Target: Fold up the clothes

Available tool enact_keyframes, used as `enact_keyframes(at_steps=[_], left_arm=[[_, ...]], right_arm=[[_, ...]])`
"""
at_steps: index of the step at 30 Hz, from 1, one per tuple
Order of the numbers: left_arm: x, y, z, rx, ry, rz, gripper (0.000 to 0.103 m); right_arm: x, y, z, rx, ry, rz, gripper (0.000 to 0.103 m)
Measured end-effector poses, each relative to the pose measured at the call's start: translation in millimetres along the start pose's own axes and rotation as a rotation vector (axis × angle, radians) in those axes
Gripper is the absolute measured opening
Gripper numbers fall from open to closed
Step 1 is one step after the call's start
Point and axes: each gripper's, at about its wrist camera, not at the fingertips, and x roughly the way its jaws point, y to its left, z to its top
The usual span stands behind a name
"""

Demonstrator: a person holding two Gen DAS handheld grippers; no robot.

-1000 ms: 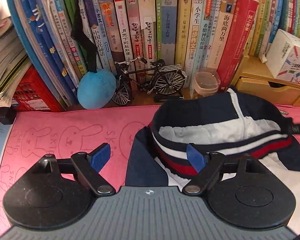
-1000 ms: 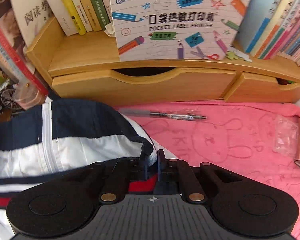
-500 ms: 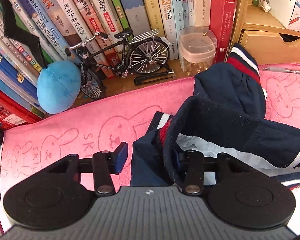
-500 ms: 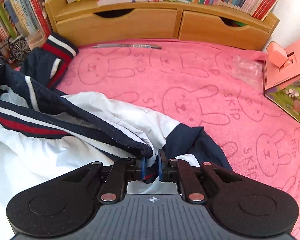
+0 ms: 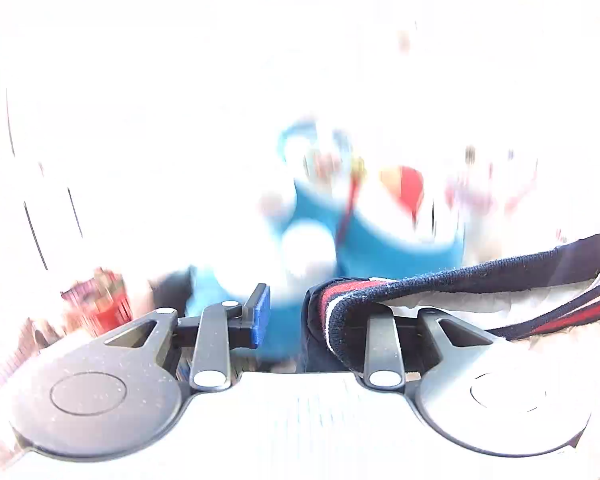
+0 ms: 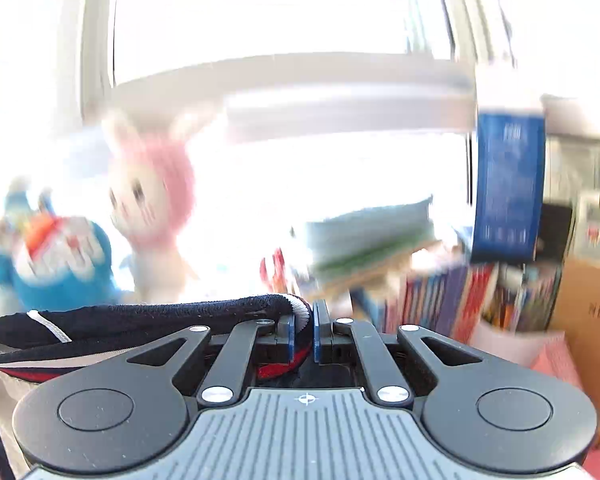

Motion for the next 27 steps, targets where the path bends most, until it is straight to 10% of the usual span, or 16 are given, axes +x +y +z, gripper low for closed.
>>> enact_keyframes(at_steps=[4,7,10,16,21,23,27], left_arm=[[-120.2,36.8,69.3,-0.019,-0.296,-0.020,0.041],[-183.1,58.5,58.5,0.007,-0.339,-0.073,0.043],[-211.2,72.8,-6.0,0.046,-0.173,-0.149,0.045],[-174.0,71.8,-237.9,0.055,0.535,-0.230,0.043],[-166.7,57.3,-385.4,0.148,0.967,-0.218,0.042],[-170.6,51.1,-413.1,0.202,1.085,-0.253,0.043],[-195.7,57.3,-402.1,0.269,1.060,-0.316,0.054]], right_arm=[[-117.5,-3.3,80.8,-0.020,-0.268,0.105,0.010],[-178.8,-14.7,73.5,-0.041,-0.252,0.158,0.010],[-205.8,-25.0,15.9,-0.093,-0.034,0.163,0.010],[-202.1,-29.9,-192.3,-0.184,0.644,0.070,0.010],[-204.7,-7.6,-331.9,-0.403,0.984,0.058,0.010],[-208.7,-1.0,-366.3,-0.440,1.084,0.082,0.011],[-215.5,2.3,-368.7,-0.474,1.163,0.133,0.024]])
